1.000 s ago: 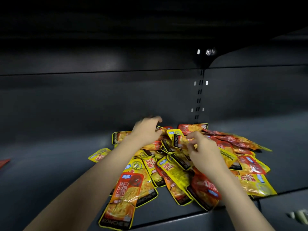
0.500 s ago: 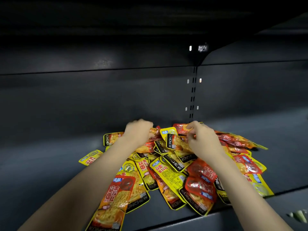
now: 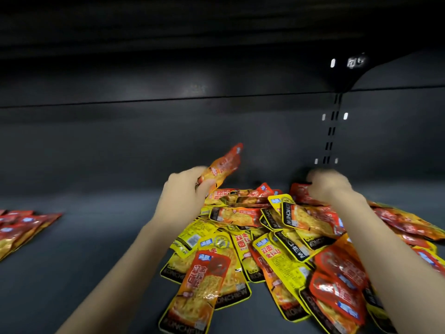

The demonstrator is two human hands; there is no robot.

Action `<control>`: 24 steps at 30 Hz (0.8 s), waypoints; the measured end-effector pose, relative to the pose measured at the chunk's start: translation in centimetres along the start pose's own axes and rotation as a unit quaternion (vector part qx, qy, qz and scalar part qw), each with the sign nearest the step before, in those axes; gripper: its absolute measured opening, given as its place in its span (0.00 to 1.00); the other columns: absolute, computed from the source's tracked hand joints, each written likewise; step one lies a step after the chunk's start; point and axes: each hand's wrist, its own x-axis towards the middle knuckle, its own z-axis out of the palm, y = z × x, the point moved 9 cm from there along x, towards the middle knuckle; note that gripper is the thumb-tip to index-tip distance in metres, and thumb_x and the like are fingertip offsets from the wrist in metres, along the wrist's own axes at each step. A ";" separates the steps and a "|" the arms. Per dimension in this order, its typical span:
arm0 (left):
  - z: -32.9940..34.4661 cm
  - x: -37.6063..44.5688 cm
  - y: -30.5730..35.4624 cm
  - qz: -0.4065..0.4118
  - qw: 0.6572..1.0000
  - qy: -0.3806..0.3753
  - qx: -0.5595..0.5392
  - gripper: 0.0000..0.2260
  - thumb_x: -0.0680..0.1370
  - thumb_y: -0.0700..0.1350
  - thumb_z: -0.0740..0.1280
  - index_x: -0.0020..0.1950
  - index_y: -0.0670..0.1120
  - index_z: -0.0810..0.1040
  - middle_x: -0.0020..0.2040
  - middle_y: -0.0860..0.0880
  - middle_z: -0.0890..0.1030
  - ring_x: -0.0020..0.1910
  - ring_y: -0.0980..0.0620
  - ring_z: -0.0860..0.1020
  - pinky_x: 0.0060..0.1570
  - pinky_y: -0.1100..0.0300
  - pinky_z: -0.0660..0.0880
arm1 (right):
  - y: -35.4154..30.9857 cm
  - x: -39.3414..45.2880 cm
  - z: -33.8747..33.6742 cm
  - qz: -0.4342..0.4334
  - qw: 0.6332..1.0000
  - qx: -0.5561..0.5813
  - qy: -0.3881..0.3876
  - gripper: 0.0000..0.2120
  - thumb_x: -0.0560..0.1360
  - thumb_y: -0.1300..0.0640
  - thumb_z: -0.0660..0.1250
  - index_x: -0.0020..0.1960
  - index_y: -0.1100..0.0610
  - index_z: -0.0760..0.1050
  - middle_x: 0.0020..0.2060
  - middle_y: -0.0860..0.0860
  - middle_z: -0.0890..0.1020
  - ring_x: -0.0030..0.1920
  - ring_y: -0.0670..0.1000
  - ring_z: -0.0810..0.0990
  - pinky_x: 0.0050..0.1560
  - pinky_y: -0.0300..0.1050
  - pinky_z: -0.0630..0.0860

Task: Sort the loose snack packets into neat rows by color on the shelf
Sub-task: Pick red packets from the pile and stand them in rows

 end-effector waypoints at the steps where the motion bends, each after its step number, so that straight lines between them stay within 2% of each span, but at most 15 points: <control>1: -0.2 -0.6 -0.3 -0.015 0.999 0.010 -0.030 0.05 0.79 0.47 0.64 0.47 0.50 0.79 0.35 0.52 0.80 0.32 0.56 0.76 0.36 0.61 0.73 | 0.3 0.1 0.3 0.010 1.000 -0.013 -0.003 0.18 0.74 0.60 0.60 0.64 0.56 0.73 0.62 0.57 0.76 0.63 0.59 0.74 0.60 0.49 0.71; 3: 0.0 -1.7 -1.1 -0.044 0.995 0.021 -0.089 0.05 0.79 0.45 0.63 0.51 0.51 0.79 0.35 0.54 0.79 0.28 0.59 0.73 0.30 0.69 0.67 | 0.4 0.1 1.0 0.024 0.999 -0.035 -0.001 0.16 0.76 0.57 0.61 0.63 0.56 0.74 0.62 0.56 0.75 0.64 0.59 0.72 0.61 0.49 0.69; 5: 0.5 -2.5 -2.0 -0.082 0.985 0.024 -0.150 0.05 0.79 0.45 0.64 0.51 0.51 0.79 0.36 0.55 0.80 0.28 0.59 0.74 0.31 0.63 0.69 | 0.2 0.0 1.3 0.025 0.998 -0.053 0.013 0.15 0.76 0.56 0.61 0.62 0.56 0.74 0.62 0.56 0.75 0.64 0.59 0.71 0.62 0.49 0.67; 7: 0.9 -3.3 -2.6 -0.130 0.968 0.022 -0.213 0.04 0.79 0.46 0.65 0.48 0.53 0.79 0.39 0.53 0.82 0.34 0.52 0.79 0.36 0.51 0.77 | -0.3 -0.1 1.1 0.013 0.997 -0.071 0.029 0.15 0.76 0.56 0.61 0.62 0.54 0.75 0.62 0.55 0.75 0.64 0.59 0.71 0.63 0.49 0.66; 8: 1.0 -3.6 -2.7 -0.149 0.960 0.023 -0.236 0.04 0.78 0.45 0.65 0.47 0.53 0.79 0.39 0.52 0.83 0.37 0.50 0.80 0.40 0.48 0.78 | -0.6 -0.2 0.9 0.001 0.996 -0.078 0.032 0.14 0.77 0.54 0.61 0.61 0.52 0.76 0.61 0.54 0.76 0.64 0.58 0.71 0.62 0.48 0.66; 11: 1.0 -4.6 -2.5 -0.179 0.942 0.033 -0.282 0.05 0.78 0.45 0.66 0.45 0.53 0.80 0.39 0.51 0.83 0.37 0.50 0.80 0.40 0.50 0.78 | -2.4 -1.0 -1.0 -0.055 0.996 -0.061 0.033 0.13 0.78 0.46 0.60 0.57 0.52 0.76 0.56 0.54 0.78 0.59 0.57 0.74 0.58 0.48 0.68; 13: 1.0 -5.2 -2.7 -0.204 0.927 0.039 -0.312 0.04 0.78 0.45 0.66 0.45 0.52 0.80 0.40 0.49 0.84 0.39 0.43 0.81 0.41 0.48 0.78 | -4.3 -2.3 -2.8 -0.101 0.994 0.006 0.035 0.15 0.78 0.45 0.59 0.55 0.55 0.75 0.53 0.55 0.79 0.55 0.58 0.76 0.52 0.46 0.70; 15: 1.0 -5.8 -3.2 -0.236 0.906 0.040 -0.350 0.03 0.77 0.45 0.67 0.46 0.48 0.80 0.42 0.45 0.83 0.42 0.41 0.81 0.44 0.45 0.79 | -6.5 -4.2 -4.7 -0.143 0.985 0.089 0.040 0.14 0.78 0.48 0.61 0.56 0.57 0.74 0.53 0.57 0.79 0.53 0.58 0.77 0.47 0.45 0.70; 18: 0.8 -7.1 -4.2 -0.281 0.863 0.044 -0.419 0.04 0.77 0.42 0.67 0.49 0.43 0.79 0.45 0.43 0.84 0.46 0.44 0.83 0.44 0.46 0.81 | -8.9 -7.1 -6.1 -0.173 0.960 0.219 0.039 0.08 0.77 0.56 0.62 0.54 0.59 0.73 0.49 0.56 0.80 0.49 0.58 0.78 0.44 0.44 0.71; 19: 0.6 -7.7 -4.4 -0.289 0.852 0.045 -0.435 0.04 0.77 0.41 0.67 0.49 0.43 0.79 0.45 0.44 0.84 0.46 0.45 0.83 0.42 0.50 0.80 | -9.5 -8.2 -6.1 -0.177 0.948 0.261 0.036 0.06 0.77 0.57 0.62 0.52 0.58 0.73 0.47 0.54 0.80 0.46 0.55 0.78 0.41 0.45 0.72; 21: 0.0 -9.0 -5.1 -0.300 0.839 0.051 -0.450 0.05 0.76 0.39 0.67 0.51 0.42 0.78 0.45 0.46 0.85 0.44 0.48 0.84 0.41 0.55 0.80 | -10.9 -10.3 -5.8 -0.190 0.928 0.320 0.026 0.04 0.78 0.56 0.62 0.50 0.56 0.72 0.43 0.50 0.80 0.42 0.51 0.78 0.38 0.45 0.72; 24: -1.3 -10.9 -6.9 -0.318 0.823 0.079 -0.464 0.06 0.75 0.37 0.68 0.52 0.40 0.77 0.44 0.45 0.84 0.44 0.48 0.84 0.41 0.57 0.80 | -13.0 -12.8 -4.8 -0.206 0.898 0.389 0.008 0.06 0.79 0.53 0.61 0.46 0.56 0.71 0.38 0.49 0.79 0.39 0.50 0.77 0.40 0.47 0.72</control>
